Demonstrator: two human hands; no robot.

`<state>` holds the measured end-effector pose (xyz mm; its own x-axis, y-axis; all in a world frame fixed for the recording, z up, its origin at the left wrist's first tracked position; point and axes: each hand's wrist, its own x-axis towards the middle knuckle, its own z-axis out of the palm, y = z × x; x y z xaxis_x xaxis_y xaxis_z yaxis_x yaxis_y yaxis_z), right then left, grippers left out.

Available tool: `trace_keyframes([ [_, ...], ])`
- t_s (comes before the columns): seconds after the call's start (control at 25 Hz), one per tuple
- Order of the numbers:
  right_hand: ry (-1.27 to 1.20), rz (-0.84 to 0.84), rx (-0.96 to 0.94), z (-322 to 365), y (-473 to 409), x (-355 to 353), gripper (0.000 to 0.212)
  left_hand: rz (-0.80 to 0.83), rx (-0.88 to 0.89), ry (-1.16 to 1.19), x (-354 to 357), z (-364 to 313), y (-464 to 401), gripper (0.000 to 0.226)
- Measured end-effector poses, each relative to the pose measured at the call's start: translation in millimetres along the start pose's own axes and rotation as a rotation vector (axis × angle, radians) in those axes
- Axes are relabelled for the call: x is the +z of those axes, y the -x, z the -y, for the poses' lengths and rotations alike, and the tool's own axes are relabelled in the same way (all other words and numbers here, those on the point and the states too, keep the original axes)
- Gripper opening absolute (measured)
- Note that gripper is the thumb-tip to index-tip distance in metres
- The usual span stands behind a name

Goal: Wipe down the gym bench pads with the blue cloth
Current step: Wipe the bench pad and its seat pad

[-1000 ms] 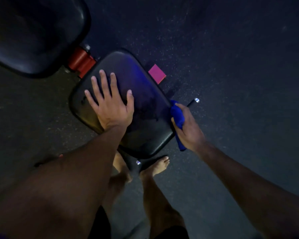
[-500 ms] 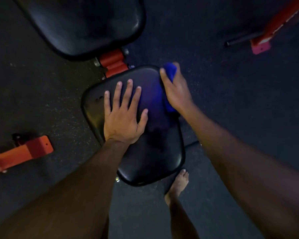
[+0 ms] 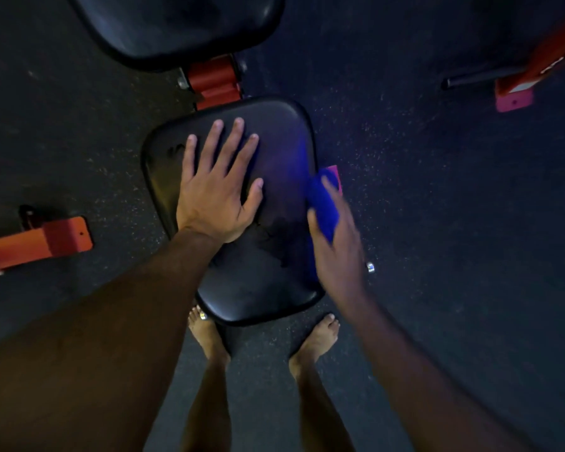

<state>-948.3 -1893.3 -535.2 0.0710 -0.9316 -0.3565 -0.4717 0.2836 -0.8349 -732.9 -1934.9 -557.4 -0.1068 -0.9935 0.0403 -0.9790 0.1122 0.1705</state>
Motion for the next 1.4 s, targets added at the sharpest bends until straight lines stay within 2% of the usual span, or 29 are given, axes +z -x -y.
trace_keyframes([
  [0.08, 0.087, 0.047, 0.039, -8, 60, 0, 0.054, 0.005, -0.002, -0.003, 0, 1, 0, 0.064],
  [0.16, 0.105, 0.052, 0.041, -6, 61, 1, 0.055, 0.005, 0.001, -0.015, -1, 2, 0, 0.064],
  [0.32, 0.037, -0.114, 0.127, 28, -48, 13, 0.047, 0.017, -0.001, -0.019, 0, 1, -1, 0.065],
  [0.4, 0.023, -0.13, 0.142, 44, -107, 16, 0.039, 0.015, -0.003, -0.026, 0, 1, -1, 0.065],
  [0.48, 0.121, -0.023, 0.053, 60, -158, 16, 0.033, 0.005, 0.007, -0.042, 1, 3, 0, 0.065],
  [0.6, 0.372, 0.28, -0.041, 85, -212, 18, 0.023, -0.013, 0.014, -0.04, 2, 2, 2, 0.064],
  [0.68, 0.411, 0.37, -0.075, 86, -223, 18, 0.024, -0.01, 0.006, -0.037, 1, 0, 1, 0.064],
  [0.76, 0.291, 0.326, -0.094, 74, -207, 7, 0.034, 0.003, -0.001, -0.035, 0, 1, 0, 0.065],
  [0.88, 0.074, 0.133, -0.037, 42, -140, -13, 0.045, 0.006, -0.002, -0.025, -2, 1, 2, 0.065],
  [1.04, 0.009, 0.001, 0.033, 8, -53, -4, 0.046, 0.034, -0.012, -0.028, -2, 0, 1, 0.066],
  [1.2, 0.032, -0.051, -0.062, 34, -100, 6, 0.04, 0.029, 0.007, -0.022, -2, 3, 1, 0.065],
  [1.32, 0.137, -0.006, -0.14, 60, -149, 6, 0.034, 0.018, 0.0, -0.06, -3, 3, 0, 0.066],
  [1.4, 0.209, 0.034, -0.191, 62, -148, -1, 0.033, 0.039, -0.008, -0.041, -6, 1, 1, 0.067],
])
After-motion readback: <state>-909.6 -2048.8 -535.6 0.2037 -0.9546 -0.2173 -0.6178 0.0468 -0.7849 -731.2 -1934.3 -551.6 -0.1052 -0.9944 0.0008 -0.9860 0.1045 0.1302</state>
